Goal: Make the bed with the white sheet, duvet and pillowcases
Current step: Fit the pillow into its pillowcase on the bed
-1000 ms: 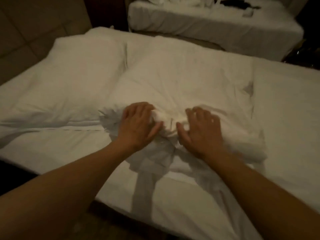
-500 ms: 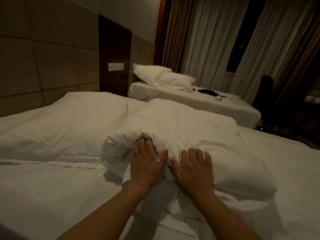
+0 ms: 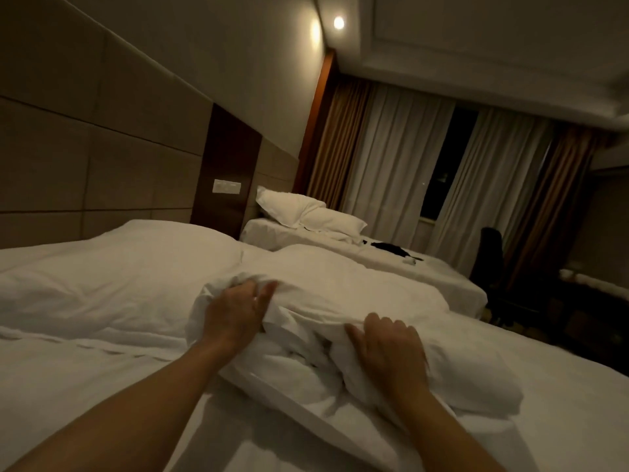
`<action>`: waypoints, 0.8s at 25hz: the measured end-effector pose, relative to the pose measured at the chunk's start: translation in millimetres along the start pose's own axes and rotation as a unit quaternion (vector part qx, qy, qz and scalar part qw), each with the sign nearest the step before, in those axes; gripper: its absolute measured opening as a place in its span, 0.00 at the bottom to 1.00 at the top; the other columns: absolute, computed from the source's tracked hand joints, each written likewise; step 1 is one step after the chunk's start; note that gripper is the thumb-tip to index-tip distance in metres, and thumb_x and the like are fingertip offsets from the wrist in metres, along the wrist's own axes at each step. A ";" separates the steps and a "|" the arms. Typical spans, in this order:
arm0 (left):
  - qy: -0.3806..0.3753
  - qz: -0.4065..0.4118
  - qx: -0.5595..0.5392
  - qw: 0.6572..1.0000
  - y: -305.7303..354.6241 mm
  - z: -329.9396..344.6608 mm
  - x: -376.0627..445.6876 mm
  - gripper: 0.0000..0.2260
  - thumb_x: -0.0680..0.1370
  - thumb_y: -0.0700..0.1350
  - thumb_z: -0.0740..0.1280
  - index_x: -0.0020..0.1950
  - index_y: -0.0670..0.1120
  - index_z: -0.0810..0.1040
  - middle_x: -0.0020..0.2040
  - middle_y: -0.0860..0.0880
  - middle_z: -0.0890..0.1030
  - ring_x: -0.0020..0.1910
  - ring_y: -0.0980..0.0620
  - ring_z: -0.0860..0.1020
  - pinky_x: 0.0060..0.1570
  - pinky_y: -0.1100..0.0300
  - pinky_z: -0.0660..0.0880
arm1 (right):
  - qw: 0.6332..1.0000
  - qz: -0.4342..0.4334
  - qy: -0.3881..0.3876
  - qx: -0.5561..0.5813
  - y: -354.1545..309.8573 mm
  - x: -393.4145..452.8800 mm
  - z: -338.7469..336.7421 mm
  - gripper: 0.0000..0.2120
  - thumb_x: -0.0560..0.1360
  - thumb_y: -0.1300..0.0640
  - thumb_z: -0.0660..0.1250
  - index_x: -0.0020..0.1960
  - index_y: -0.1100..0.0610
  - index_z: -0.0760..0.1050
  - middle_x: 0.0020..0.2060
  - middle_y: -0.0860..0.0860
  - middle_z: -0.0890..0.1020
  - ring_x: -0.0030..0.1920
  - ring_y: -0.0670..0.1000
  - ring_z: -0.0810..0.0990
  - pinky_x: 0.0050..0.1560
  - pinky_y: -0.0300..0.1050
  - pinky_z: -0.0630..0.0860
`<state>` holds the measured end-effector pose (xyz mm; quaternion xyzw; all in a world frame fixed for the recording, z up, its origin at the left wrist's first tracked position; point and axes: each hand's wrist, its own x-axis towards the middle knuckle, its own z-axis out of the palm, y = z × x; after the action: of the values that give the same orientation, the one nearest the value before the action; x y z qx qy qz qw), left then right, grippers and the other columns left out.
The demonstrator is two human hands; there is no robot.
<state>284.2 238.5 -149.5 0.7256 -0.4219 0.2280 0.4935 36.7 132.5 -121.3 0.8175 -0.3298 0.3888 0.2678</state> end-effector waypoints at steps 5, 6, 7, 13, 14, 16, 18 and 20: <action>0.051 -0.161 -0.037 0.985 -35.1 -1.2 -33.5 0.27 0.81 0.62 0.51 0.56 0.45 0.82 0.50 0.37 0.83 0.46 0.36 0.79 0.43 0.51 0.69 | 0.999 -0.035 0.012 -0.014 2.7 20.7 -3.9 0.31 0.83 0.35 0.42 0.33 0.52 0.68 0.21 0.51 0.71 0.18 0.54 0.70 0.22 0.40 0.59; 0.046 -0.194 -0.023 0.980 -38.4 -1.2 -39.3 0.27 0.81 0.62 0.51 0.53 0.44 0.81 0.49 0.36 0.82 0.47 0.35 0.79 0.42 0.50 0.69 | 0.999 -0.030 0.020 -0.011 1.1 9.8 4.2 0.31 0.83 0.36 0.43 0.33 0.53 0.68 0.22 0.51 0.72 0.19 0.55 0.70 0.22 0.41 0.61; 0.053 -0.188 -0.005 0.981 -39.4 0.2 -41.4 0.26 0.82 0.61 0.51 0.48 0.43 0.79 0.47 0.36 0.81 0.46 0.34 0.79 0.41 0.49 0.69 | 1.000 -0.013 0.017 -0.008 -0.8 -1.6 11.0 0.30 0.83 0.37 0.44 0.33 0.53 0.68 0.23 0.52 0.72 0.21 0.55 0.71 0.24 0.43 0.64; 0.055 0.212 0.034 0.975 15.3 17.0 -51.0 0.18 0.84 0.53 0.54 0.42 0.47 0.76 0.39 0.46 0.77 0.39 0.41 0.74 0.41 0.49 0.71 | 0.998 0.028 0.046 -0.038 -20.4 -36.0 26.1 0.20 0.80 0.43 0.56 0.47 0.57 0.77 0.45 0.57 0.78 0.46 0.60 0.75 0.47 0.54 0.70; 0.052 0.204 0.060 0.976 21.9 23.4 -50.6 0.19 0.84 0.55 0.54 0.42 0.47 0.76 0.39 0.46 0.77 0.39 0.41 0.74 0.40 0.49 0.70 | 0.998 0.017 0.058 -0.037 -20.3 -46.5 25.5 0.21 0.79 0.42 0.57 0.53 0.58 0.78 0.52 0.58 0.79 0.51 0.61 0.75 0.52 0.56 0.71; 0.046 0.185 0.103 0.976 22.4 34.3 -45.5 0.21 0.85 0.56 0.52 0.40 0.47 0.75 0.37 0.45 0.77 0.37 0.41 0.75 0.39 0.50 0.69 | 0.997 -0.002 0.061 -0.043 -10.7 -64.0 21.5 0.24 0.79 0.41 0.58 0.63 0.59 0.78 0.60 0.60 0.77 0.57 0.64 0.75 0.60 0.59 0.71; 0.039 0.199 0.103 0.974 15.4 37.6 -38.1 0.24 0.85 0.57 0.51 0.37 0.47 0.74 0.34 0.44 0.77 0.33 0.41 0.75 0.36 0.50 0.71 | 0.997 -0.005 0.063 -0.054 2.9 -76.0 16.1 0.25 0.80 0.42 0.59 0.67 0.60 0.75 0.62 0.62 0.76 0.59 0.66 0.75 0.65 0.60 0.69; 0.023 0.197 0.086 0.976 8.9 31.9 -30.5 0.27 0.85 0.59 0.49 0.34 0.47 0.73 0.30 0.43 0.78 0.28 0.40 0.77 0.29 0.51 0.73 | 0.995 -0.018 0.088 -0.052 9.8 -84.1 13.2 0.25 0.80 0.44 0.61 0.69 0.62 0.73 0.61 0.63 0.76 0.61 0.66 0.75 0.68 0.60 0.69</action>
<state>257.6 219.9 -180.7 0.6626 -0.5242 0.3727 0.3837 -4.9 144.9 -195.2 0.7709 -0.3100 0.4363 0.3453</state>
